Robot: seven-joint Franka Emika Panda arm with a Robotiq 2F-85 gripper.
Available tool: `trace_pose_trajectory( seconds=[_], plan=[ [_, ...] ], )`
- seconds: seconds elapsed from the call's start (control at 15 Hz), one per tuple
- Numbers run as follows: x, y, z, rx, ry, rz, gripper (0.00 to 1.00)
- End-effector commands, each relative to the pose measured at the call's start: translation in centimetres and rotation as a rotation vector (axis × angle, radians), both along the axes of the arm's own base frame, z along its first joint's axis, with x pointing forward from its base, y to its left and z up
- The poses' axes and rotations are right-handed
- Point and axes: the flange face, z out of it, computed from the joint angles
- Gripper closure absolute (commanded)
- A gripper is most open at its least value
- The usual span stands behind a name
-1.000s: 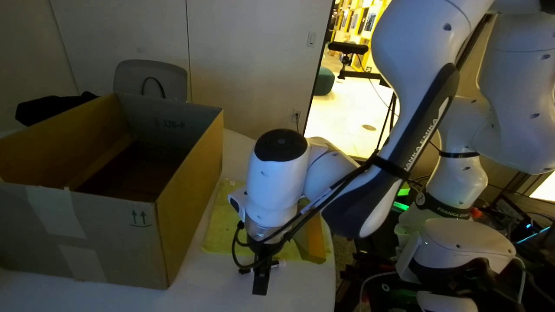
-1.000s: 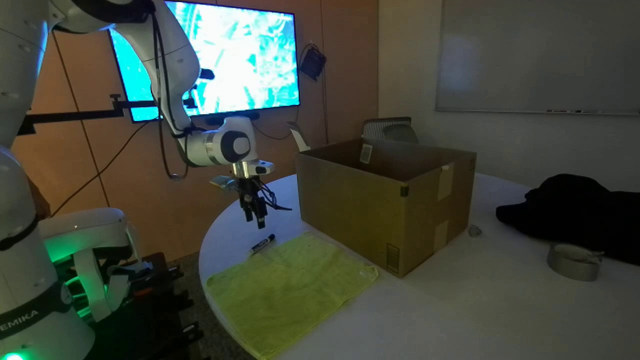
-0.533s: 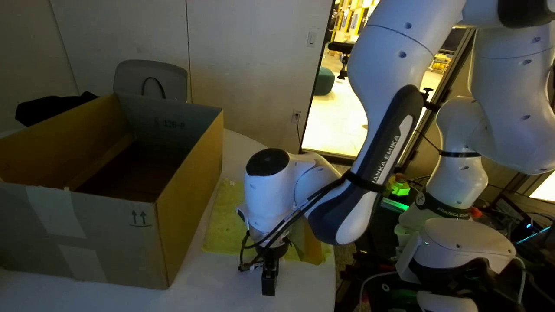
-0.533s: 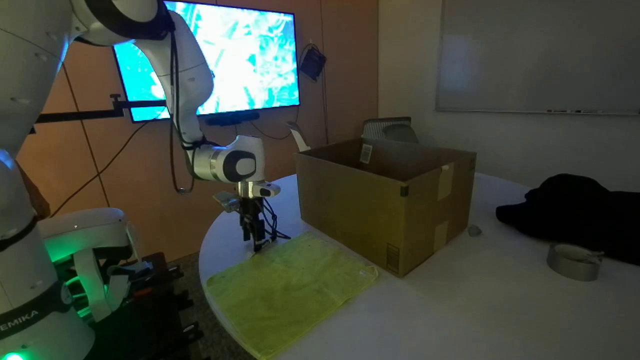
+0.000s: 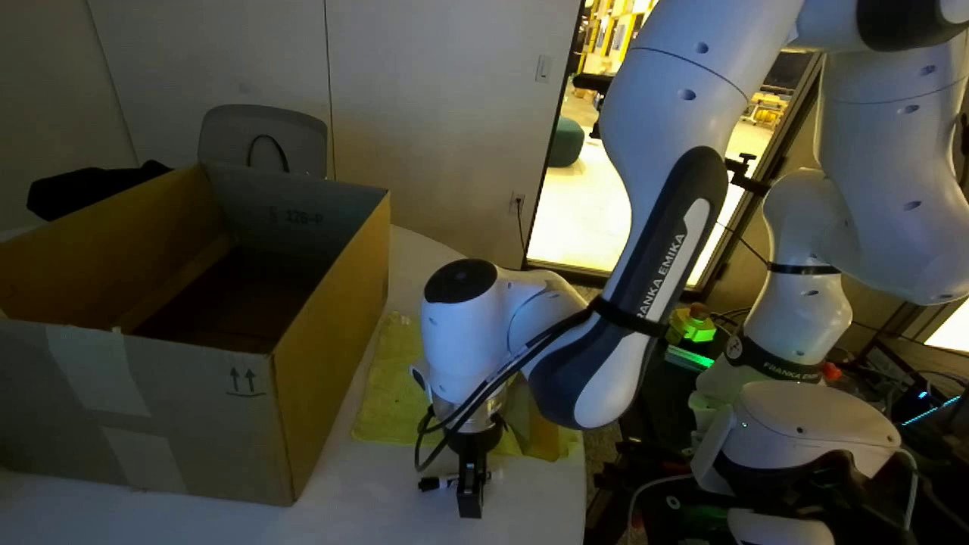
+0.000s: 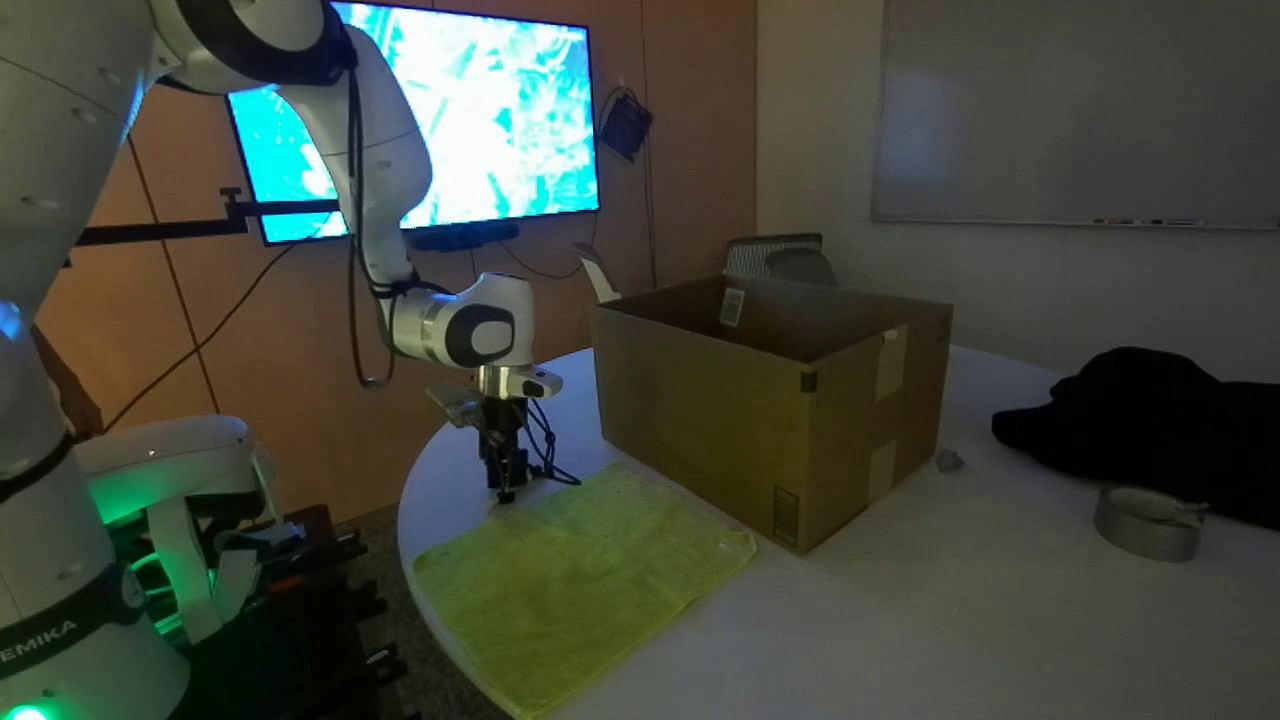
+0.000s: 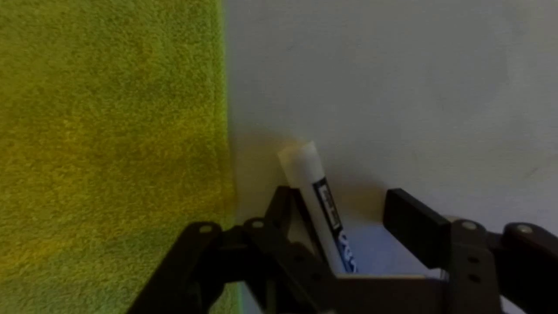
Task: Put the marker on the towel, fold the towel with the marker in it, and then put the folded towel in the box
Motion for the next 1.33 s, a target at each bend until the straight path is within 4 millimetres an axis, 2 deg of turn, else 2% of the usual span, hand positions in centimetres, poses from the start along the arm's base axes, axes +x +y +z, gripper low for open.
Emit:
trace_pose_trajectory(
  seconds=[0.0, 0.13, 0.2, 0.27, 0.33, 0.47, 0.6, 0.87, 1.07, 1.27],
  plan=[
    [0.0, 0.5, 0.3, 0.014, 0.016, 0.021, 0.73],
    [-0.1, 0.6, 0.4, 0.015, 0.022, 0.028, 0.85],
    [-0.2, 0.6, 0.4, 0.013, 0.024, 0.031, 0.87],
    [-0.3, 0.6, 0.5, 0.011, 0.025, 0.033, 0.87],
    [-0.4, 0.6, 0.5, 0.009, 0.026, 0.035, 0.84],
    [-0.7, 0.5, 0.9, 0.002, 0.020, 0.031, 0.84],
    [-1.2, -0.2, 2.0, -0.013, -0.005, 0.013, 0.85],
    [-3.3, -3.3, 5.3, -0.041, -0.063, -0.065, 0.85],
    [-4.8, -7.1, 7.8, -0.058, -0.101, -0.174, 0.85],
    [-6.2, -9.9, 9.2, -0.124, -0.129, -0.249, 0.85]
  ],
)
